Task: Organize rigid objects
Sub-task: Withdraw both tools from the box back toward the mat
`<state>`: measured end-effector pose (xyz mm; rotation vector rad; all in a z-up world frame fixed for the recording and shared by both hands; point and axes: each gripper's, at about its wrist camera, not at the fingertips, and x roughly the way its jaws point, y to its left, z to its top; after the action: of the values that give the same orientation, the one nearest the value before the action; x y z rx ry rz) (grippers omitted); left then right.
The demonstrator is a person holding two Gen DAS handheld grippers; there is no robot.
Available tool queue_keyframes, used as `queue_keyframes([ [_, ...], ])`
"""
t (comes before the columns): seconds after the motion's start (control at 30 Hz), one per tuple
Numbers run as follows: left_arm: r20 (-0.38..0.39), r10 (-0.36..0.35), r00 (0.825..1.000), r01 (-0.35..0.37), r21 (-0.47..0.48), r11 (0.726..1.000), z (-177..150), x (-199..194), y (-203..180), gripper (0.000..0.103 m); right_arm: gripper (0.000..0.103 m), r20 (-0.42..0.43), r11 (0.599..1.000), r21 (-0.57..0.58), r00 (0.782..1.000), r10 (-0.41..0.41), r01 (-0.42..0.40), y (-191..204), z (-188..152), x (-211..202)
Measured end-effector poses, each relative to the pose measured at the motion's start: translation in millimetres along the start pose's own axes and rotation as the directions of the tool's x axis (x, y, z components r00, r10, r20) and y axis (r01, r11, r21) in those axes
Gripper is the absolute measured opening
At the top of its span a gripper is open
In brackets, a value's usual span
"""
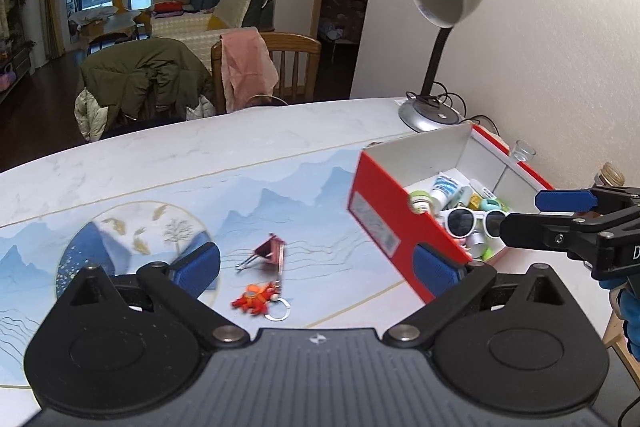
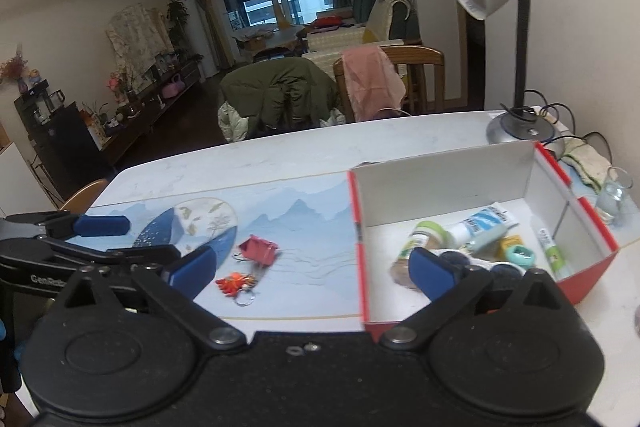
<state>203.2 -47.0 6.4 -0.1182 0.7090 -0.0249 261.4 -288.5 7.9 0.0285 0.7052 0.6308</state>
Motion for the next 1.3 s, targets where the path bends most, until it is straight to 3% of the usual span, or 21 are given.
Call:
queue_keyframes([
  [0.27,0.033,0.032,0.999,-0.032,-0.015,0.999,-20.9,7.3,39.3,0.103,0.103,-0.049,1.0,0.014,0.999,-0.004,0.005,29.9,-2.8,30.5],
  [0.43,-0.037,0.037,0.999,-0.041,-0.107,0.993,-37.8,29.8,71.1,0.103,0.103,-0.085,0.999,0.027,0.996,-0.018,0.02,44.4,-2.6,55.9],
  [0.6,-0.082,0.053,0.995,-0.063,-0.122,0.991,-55.2,53.9,89.1,0.103,0.102,-0.134,0.999,0.018,0.99,-0.036,0.039,54.7,-3.4,81.6],
  [0.87,-0.129,0.036,0.991,-0.052,-0.125,0.991,-72.9,96.6,95.7,0.103,0.102,-0.192,0.999,0.014,0.98,-0.049,0.053,62.0,0.8,119.6],
  [1.3,-0.135,0.028,0.99,-0.039,-0.073,0.997,-79.1,139.1,86.1,0.103,0.09,-0.291,0.998,-0.048,0.955,-0.055,0.043,66.0,-0.4,189.3],
])
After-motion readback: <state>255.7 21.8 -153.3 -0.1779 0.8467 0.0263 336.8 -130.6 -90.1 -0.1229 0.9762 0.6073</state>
